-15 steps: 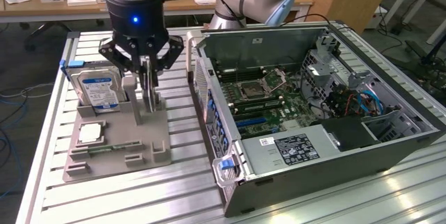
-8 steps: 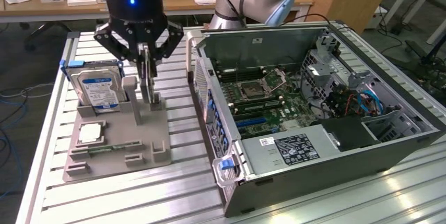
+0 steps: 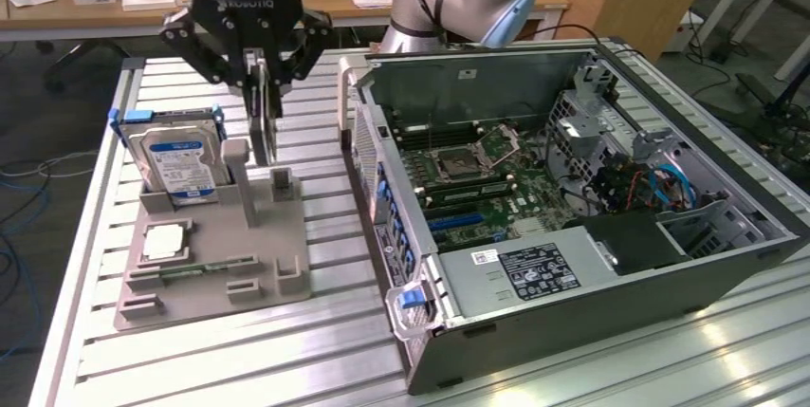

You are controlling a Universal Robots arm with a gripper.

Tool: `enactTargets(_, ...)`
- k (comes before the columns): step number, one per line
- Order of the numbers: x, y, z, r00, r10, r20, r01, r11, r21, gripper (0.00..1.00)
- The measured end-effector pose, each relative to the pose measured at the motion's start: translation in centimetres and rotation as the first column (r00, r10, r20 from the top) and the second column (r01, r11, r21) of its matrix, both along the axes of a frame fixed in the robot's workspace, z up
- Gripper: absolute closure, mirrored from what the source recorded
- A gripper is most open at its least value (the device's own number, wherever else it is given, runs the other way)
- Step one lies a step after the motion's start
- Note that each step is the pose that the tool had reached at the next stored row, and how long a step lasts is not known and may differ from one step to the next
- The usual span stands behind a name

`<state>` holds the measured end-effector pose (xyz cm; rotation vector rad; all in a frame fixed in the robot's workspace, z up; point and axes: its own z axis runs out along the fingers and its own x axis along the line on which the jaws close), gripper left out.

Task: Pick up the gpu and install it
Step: 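Pick up the gpu and move the gpu toward the slot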

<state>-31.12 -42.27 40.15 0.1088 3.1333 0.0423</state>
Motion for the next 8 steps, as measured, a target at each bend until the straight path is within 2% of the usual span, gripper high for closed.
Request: enactTargets(8,0.0,0.0,2.79,1.0,0.0,0.0,0.0,1.0,0.0,0.72)
